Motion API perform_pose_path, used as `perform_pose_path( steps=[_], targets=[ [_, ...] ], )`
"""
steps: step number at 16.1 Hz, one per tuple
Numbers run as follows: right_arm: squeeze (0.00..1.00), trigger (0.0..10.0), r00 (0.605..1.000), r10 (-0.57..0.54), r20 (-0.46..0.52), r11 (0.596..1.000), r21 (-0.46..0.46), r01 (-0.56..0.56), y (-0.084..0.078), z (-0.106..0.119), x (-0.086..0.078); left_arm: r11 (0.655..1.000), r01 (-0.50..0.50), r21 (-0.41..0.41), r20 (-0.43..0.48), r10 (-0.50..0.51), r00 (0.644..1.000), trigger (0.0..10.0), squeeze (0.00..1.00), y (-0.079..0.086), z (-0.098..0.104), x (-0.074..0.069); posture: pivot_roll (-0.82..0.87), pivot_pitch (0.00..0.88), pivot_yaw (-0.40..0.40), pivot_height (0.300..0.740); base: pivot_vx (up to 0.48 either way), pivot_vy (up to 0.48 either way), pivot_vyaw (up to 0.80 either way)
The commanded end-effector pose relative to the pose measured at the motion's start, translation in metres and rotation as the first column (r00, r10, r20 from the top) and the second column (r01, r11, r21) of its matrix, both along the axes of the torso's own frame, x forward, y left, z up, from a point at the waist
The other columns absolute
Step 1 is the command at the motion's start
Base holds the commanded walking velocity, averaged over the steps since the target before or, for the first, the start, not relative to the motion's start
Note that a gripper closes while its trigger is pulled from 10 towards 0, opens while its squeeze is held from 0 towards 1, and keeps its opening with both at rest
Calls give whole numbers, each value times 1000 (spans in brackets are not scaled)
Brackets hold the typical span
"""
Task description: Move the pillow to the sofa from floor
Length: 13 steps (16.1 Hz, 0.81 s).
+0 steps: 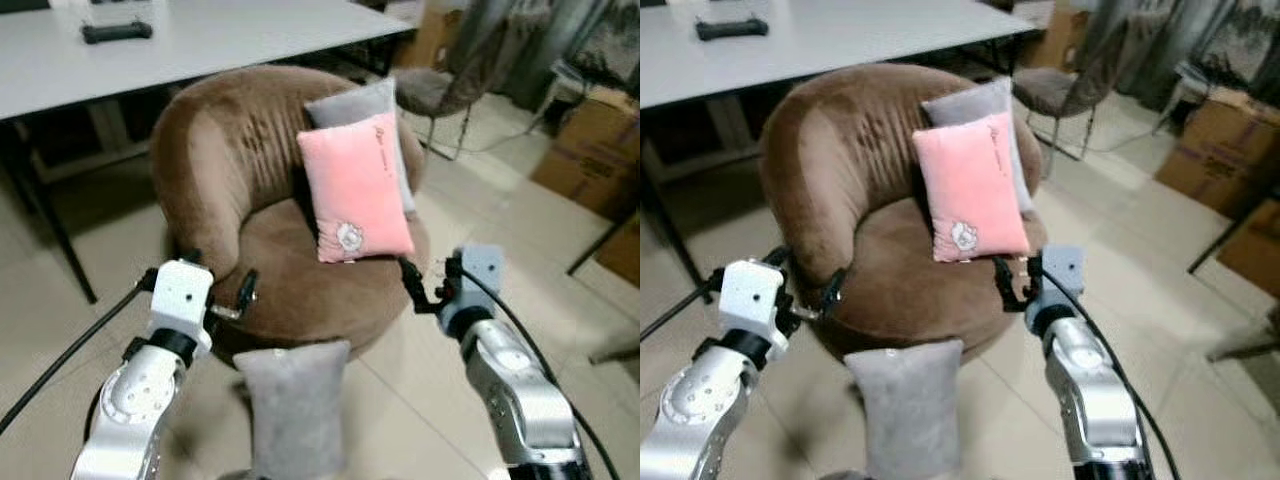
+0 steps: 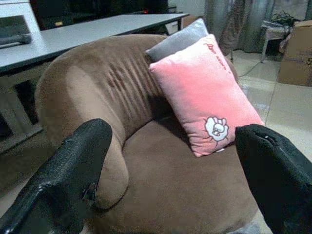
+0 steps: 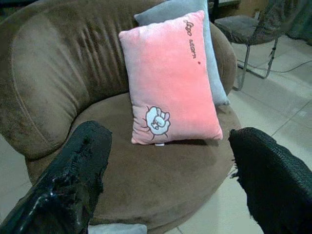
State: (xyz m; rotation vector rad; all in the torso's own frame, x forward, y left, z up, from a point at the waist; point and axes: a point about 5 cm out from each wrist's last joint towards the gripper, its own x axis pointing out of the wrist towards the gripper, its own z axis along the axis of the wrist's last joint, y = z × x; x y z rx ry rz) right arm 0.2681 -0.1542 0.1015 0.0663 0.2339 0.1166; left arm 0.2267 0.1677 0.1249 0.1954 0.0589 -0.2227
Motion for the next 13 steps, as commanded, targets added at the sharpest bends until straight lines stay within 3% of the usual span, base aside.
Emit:
perform_pose_path(
  steps=[1, 6, 13],
  targets=[
    [0, 10000, 1000, -25, 6, 1000, -16, 25, -7, 1, 0, 1000, 17, -14, -5, -17, 1000, 10000, 0, -5, 0, 1, 132, 0, -64, 740, 0, 412, 0],
    [0, 10000, 1000, -26, 2, 1000, -14, 26, -7, 1, -1, 1000, 23, -9, -2, -23, 1000, 10000, 0, -5, 0, 2, 131, 0, -62, 740, 0, 433, -91],
    [0, 10000, 998, -59, -1, 998, -6, 59, -9, -2, -7, 999, 40, -2, 4, -39, 999, 10000, 0, -6, 1, 7, 123, 0, -49, 740, 0, 432, -788]
  ],
)
